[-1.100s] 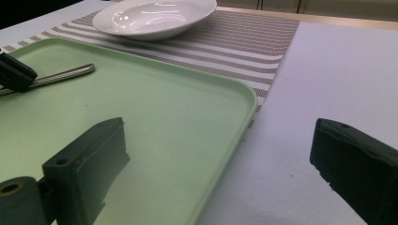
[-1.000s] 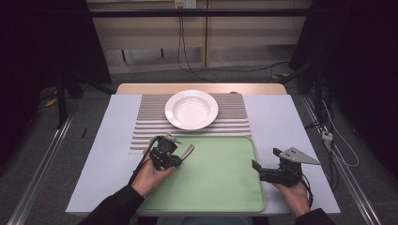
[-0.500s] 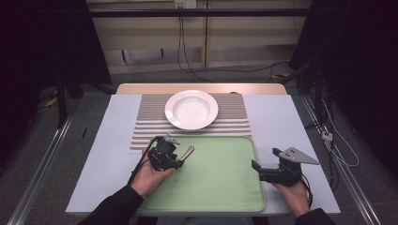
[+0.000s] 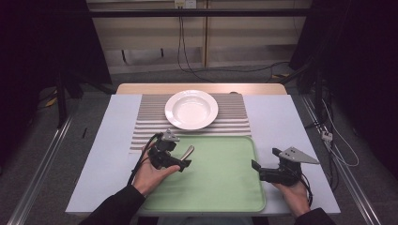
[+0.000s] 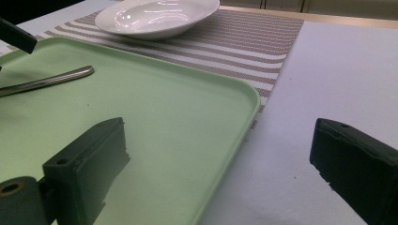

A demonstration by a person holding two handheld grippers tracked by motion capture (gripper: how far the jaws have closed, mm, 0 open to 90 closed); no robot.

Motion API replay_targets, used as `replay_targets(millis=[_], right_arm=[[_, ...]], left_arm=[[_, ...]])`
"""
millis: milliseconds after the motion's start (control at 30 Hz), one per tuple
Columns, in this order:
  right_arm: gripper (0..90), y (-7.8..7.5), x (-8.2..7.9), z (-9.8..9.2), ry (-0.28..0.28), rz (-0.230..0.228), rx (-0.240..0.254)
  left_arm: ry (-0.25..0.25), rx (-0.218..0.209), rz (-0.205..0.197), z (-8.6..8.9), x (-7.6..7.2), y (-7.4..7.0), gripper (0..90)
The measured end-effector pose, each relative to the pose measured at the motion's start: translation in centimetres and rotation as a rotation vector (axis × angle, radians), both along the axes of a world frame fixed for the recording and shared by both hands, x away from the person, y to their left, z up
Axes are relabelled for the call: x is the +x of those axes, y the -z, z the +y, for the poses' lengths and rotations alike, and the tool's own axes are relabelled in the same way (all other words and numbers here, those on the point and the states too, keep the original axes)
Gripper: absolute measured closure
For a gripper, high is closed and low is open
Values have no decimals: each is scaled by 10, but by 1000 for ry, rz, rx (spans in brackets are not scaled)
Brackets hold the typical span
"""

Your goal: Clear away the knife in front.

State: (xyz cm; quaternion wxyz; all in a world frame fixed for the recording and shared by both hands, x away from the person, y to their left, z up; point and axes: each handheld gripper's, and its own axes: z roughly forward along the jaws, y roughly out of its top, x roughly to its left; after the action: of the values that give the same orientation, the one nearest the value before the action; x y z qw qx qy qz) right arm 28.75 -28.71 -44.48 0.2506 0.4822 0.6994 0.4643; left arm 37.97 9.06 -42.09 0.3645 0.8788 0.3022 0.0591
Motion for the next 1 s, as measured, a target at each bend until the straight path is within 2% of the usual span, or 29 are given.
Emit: replay_targets(millis=[33, 67, 133, 167, 200, 233, 267, 300, 367, 433, 467, 500, 567, 600, 667, 767, 833, 867, 900, 967, 1000], right_arm=[[43, 0, 0, -1, -2, -2, -2], [43, 0, 0, -1, 0, -2, -2], [44, 0, 0, -1, 1, -3, 2], [43, 0, 0, -1, 2, -3, 1], [44, 0, 0, -1, -3, -4, -2], [43, 0, 0, -1, -3, -3, -1], [43, 0, 0, 0, -2, -2, 1], [44, 0, 0, 0, -2, -4, -4], [44, 0, 0, 0, -1, -2, -2], [44, -1, 0, 0, 1, -4, -2], [43, -1, 0, 1, 2, -6, -3], [43, -1, 0, 1, 1, -7, -3], [44, -1, 0, 1, 2, -7, -4], [44, -1, 0, 1, 5, -5, -4], [44, -1, 0, 0, 5, -7, -3], [44, -1, -1, 1, -1, -7, -3], [43, -1, -1, 0, 0, -8, -2], [44, -1, -1, 0, 3, -8, -2], [43, -1, -1, 0, 3, -8, -2], [44, -1, -1, 0, 1, -9, -3], [44, -1, -1, 1, 0, -7, -1]], left_arm=[[26, -6, 0, -1, 0, -2, 184], [23, -22, -30, -4, -2, -1, 223], [47, -27, -41, -7, -3, 0, 314], [36, -11, -66, -9, -6, 0, 394], [59, -26, -54, -10, -6, 1, 467], [61, -6, -55, -12, -7, 1, 517], [77, -11, -48, -13, -8, 2, 585], [85, 0, -41, -14, -9, 3, 633], [88, -8, -18, -14, -8, 7, 747], [85, 25, -7, -14, -5, 9, 856], [91, 24, 13, -13, -4, 9, 898], [87, 30, 16, -13, -4, 11, 900], [61, 84, -12, -15, -5, 13, 900], [83, 74, 4, -15, -4, 15, 900], [79, 102, -8, -16, -4, 18, 900], [73, 117, -20, -17, -2, 21, 897], [72, 112, -12, -16, 0, 21, 888], [54, 136, -32, -16, -1, 20, 888], [66, 112, -13, -15, 2, 21, 899], [59, 116, -11, -14, 3, 21, 900], [45, 127, -23, -14, 3, 21, 900]])
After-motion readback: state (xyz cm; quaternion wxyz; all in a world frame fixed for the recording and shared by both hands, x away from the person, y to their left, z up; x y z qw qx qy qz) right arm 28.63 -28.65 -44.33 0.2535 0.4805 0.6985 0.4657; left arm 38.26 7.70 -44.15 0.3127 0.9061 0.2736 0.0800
